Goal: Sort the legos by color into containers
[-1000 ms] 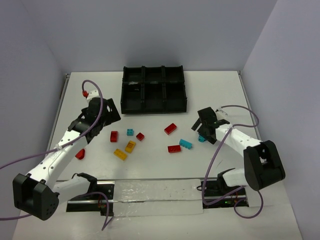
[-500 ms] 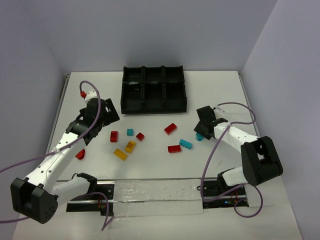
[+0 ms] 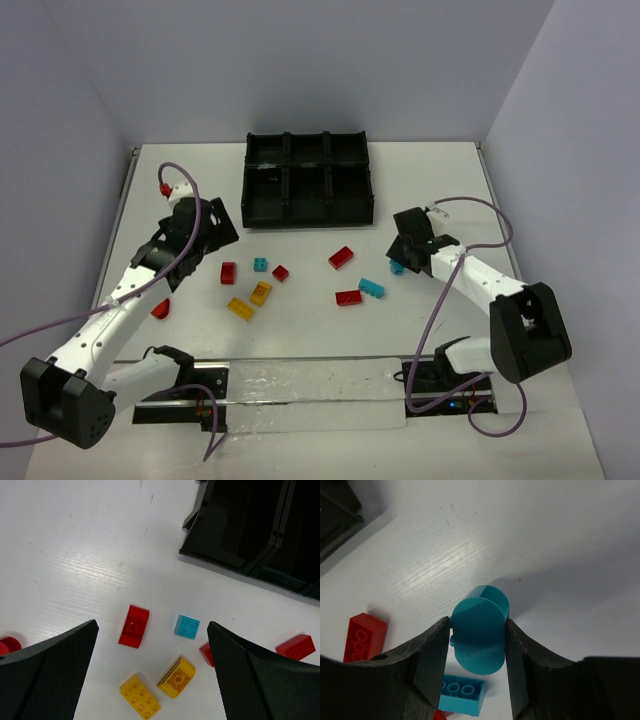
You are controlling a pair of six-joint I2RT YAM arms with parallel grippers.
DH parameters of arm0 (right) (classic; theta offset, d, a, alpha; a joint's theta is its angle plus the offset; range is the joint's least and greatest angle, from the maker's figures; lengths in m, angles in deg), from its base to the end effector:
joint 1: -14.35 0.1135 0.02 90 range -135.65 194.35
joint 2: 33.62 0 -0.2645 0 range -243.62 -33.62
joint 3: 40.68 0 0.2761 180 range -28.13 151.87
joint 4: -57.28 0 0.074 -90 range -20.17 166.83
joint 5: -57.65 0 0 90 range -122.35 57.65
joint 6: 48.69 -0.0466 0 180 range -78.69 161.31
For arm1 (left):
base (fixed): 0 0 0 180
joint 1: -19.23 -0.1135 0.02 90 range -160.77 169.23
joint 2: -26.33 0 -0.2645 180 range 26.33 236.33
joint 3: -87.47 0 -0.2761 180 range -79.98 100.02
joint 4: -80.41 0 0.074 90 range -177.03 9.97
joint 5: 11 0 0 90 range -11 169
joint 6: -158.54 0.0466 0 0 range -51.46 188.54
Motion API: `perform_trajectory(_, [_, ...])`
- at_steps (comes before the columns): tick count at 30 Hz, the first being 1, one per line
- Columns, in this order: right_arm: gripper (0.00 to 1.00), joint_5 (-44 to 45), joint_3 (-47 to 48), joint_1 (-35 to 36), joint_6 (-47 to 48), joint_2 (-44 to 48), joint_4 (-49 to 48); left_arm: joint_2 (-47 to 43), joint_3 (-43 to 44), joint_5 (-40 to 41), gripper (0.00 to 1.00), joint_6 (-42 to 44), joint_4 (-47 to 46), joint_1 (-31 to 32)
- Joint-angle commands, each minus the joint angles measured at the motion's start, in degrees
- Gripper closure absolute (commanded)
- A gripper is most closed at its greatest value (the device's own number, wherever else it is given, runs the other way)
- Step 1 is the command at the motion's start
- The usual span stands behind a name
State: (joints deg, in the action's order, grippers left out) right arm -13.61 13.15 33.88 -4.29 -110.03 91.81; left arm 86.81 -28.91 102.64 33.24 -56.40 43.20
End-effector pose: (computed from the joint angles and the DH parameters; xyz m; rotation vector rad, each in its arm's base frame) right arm 0.2660 0.0785 0.1654 0.6792 2.3964 0.0493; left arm 0.2403 -0.0864 0.2837 -0.4292 2.1610 -0.1062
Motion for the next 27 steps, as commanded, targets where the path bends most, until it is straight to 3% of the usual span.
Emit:
perform_trajectory(1, [0.56, 0.24, 3.45, 0.86, 1.39, 2.85, -0.01, -1.76, -0.88, -0.08, 0.01, 0.5, -1.45, 0.29])
perform_trajectory(11, [0.56, -2.07, 13.59, 4.85, 3.54, 1.64, -0.21, -1.21, 2.98, 2.05, 0.01, -0.18, 3.8, 0.29])
perform_trajectory(17, [0.56, 1.05, 24.86, 8.8, 4.87, -6.82, 1.44, -1.87, 3.65, 1.58, 0.01, -0.71, 4.97, 0.29])
perform_trajectory(27, [0.54, 3.64, 43.2, 9.39, 8.23, -24.75, 5.63, -2.92, 4.34, 1.65, 0.01, -1.17, 7.07, 0.29])
